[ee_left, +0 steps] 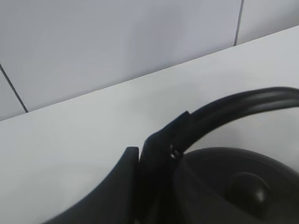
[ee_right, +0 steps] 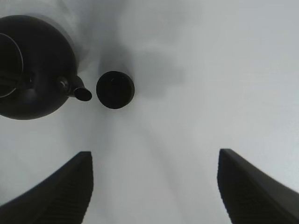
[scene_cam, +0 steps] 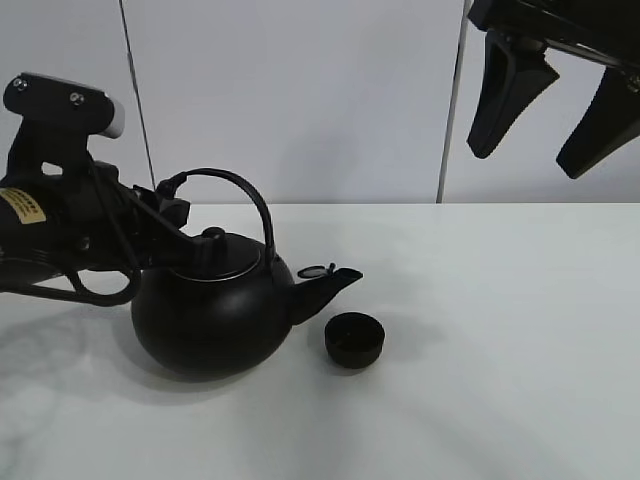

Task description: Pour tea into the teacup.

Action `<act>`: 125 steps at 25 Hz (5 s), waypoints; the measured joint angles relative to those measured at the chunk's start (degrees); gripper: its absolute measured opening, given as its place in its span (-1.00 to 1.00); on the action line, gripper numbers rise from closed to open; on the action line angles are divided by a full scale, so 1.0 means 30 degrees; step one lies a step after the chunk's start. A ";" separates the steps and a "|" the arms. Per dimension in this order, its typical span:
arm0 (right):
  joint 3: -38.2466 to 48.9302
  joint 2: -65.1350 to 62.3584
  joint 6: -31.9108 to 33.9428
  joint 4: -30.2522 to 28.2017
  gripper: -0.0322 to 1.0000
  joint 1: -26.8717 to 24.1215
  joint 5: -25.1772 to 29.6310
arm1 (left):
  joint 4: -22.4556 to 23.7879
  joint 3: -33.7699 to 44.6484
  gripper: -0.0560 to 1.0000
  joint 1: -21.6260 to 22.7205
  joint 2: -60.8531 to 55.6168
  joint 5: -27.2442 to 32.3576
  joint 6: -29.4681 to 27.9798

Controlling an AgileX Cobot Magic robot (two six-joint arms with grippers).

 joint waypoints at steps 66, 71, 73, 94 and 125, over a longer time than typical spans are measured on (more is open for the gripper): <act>0.0000 0.0000 0.0000 0.0000 0.06 0.0000 -0.0056 | -0.0075 -0.1653 -0.70 0.0000 -0.0017 0.2332 0.6047; 0.0000 0.0000 0.0000 0.0000 0.06 0.0000 -0.0056 | -0.0075 -0.2108 -0.70 0.0000 -0.0017 0.2951 0.6257; 0.0000 0.0000 0.0000 0.0000 0.06 0.0000 -0.0056 | -0.0075 -0.2199 -0.70 0.0000 -0.0017 0.3047 0.6423; 0.0000 0.0000 -0.0101 0.0060 0.06 0.0000 -0.0125 | -0.0099 -0.2356 -0.70 0.0000 -0.0017 0.3186 0.8607; 0.0000 0.0000 -0.0156 0.0060 0.06 0.0000 -0.0125 | -0.0496 -0.2446 -0.70 0.0000 -0.0129 0.3206 1.0421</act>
